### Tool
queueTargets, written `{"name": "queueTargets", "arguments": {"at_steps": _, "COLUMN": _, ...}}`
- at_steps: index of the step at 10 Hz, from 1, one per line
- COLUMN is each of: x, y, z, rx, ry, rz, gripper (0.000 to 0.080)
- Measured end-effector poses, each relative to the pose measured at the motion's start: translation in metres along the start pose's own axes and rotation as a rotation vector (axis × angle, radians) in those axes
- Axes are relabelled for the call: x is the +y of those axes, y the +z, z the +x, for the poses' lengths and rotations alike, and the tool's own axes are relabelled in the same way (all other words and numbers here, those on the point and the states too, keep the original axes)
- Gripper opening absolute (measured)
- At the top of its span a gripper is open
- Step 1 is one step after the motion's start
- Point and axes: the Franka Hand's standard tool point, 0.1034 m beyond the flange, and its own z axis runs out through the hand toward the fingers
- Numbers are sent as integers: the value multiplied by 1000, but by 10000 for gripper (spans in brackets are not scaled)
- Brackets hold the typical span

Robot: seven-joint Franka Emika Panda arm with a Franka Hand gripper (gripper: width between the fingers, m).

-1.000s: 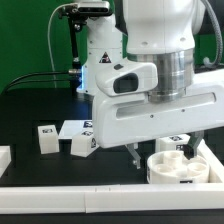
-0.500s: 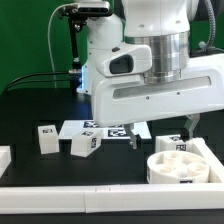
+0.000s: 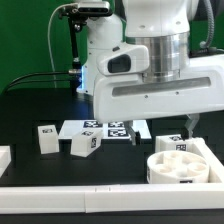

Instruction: Assemble stool

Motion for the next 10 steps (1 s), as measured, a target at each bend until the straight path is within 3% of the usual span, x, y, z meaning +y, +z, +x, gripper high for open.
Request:
{"name": "queueTargets", "arguments": {"at_steps": 1, "x": -7, "y": 2, "z": -13, "rx": -11, "ry": 103, "rz": -7, "gripper": 649}}
{"name": "queueTargets", "arguments": {"at_steps": 3, "x": -15, "y": -6, "z": 3, "rx": 15, "ry": 161, "rz": 6, "gripper": 649}}
{"name": "queueTargets", "arguments": {"at_steps": 6, "x": -17, "y": -2, "z": -2, "rx": 1, "ry": 344, "rz": 21, "gripper": 649}}
{"name": "queueTargets", "arguments": {"at_steps": 9, "x": -17, "y": 26, "z": -43, "rx": -11, "ry": 753, "rz": 22, "gripper": 649}}
{"name": "queueTargets", "arguments": {"at_steps": 10, "x": -19, "y": 26, "z": -43, "rx": -10, "ry": 814, "rz": 27, "gripper": 649}}
